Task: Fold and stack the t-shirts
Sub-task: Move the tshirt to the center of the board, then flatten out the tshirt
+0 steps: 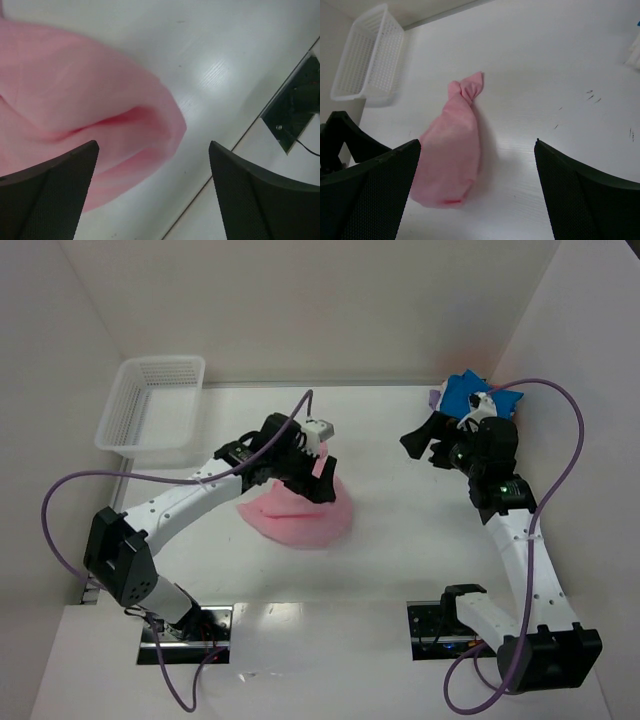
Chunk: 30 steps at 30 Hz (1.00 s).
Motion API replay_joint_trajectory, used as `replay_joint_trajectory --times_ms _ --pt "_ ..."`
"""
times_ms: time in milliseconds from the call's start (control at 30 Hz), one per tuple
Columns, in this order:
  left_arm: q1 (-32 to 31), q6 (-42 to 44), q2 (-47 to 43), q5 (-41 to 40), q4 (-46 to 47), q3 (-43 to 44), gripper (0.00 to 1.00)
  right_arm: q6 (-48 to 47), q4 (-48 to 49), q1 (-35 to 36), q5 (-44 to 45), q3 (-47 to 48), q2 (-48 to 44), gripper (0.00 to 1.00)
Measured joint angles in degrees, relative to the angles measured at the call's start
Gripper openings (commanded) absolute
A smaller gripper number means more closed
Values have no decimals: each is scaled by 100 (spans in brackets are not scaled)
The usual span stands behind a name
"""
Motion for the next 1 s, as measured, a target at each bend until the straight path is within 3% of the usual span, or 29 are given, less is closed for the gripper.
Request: replay_joint_trajectory --times_ms 267,533,767,1000 --pt "67 -410 -732 -1728 -63 -662 100 -7 9 197 -243 -276 5 100" --pt "526 -798 -812 -2979 36 -1004 100 256 276 1309 -229 -450 414 100" --pt "1562 -928 -448 -1947 724 -1852 100 481 484 2380 259 -453 1305 100" --pt "1595 -865 569 -882 1318 -1835 94 574 663 2415 548 -453 1434 100"
